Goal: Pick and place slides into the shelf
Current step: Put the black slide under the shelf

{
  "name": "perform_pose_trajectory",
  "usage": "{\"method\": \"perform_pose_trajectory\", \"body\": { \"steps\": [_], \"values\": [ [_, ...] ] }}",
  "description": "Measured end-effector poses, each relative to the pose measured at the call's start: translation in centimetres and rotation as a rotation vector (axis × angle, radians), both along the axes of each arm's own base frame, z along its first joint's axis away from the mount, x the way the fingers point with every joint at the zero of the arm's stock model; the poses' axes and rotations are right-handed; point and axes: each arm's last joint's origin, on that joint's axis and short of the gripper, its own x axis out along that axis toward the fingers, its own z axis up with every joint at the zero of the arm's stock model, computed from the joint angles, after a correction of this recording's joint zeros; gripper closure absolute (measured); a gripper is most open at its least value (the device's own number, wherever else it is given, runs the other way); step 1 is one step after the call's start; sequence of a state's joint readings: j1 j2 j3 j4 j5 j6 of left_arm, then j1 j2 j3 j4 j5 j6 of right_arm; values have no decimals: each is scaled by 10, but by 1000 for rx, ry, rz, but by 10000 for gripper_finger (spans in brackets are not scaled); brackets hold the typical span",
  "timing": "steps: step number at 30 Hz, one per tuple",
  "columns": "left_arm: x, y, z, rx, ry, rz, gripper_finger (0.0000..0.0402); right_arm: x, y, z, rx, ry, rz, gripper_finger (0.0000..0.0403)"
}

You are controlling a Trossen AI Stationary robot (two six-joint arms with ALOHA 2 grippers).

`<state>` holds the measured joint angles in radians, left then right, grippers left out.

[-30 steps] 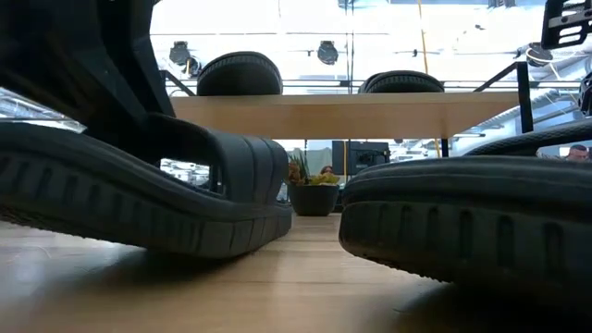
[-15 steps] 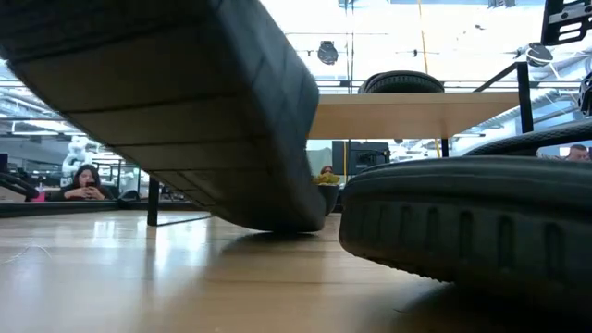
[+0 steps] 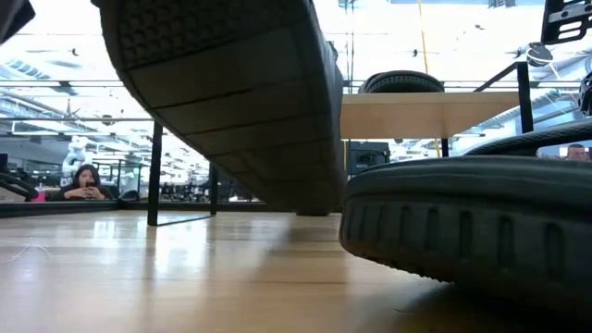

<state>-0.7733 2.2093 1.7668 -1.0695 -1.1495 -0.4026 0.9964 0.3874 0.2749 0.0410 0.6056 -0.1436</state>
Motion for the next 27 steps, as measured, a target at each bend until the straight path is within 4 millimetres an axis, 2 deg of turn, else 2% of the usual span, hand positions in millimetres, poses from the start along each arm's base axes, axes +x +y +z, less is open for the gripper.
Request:
{"method": "perform_pose_trajectory", "body": {
  "steps": [21, 27],
  "values": [
    [6, 36, 1, 38, 30, 152, 401, 0, 0, 0, 0, 0, 0, 403],
    [4, 50, -12, 30, 36, 218, 401, 0, 0, 0, 0, 0, 0, 403]
  ]
}}
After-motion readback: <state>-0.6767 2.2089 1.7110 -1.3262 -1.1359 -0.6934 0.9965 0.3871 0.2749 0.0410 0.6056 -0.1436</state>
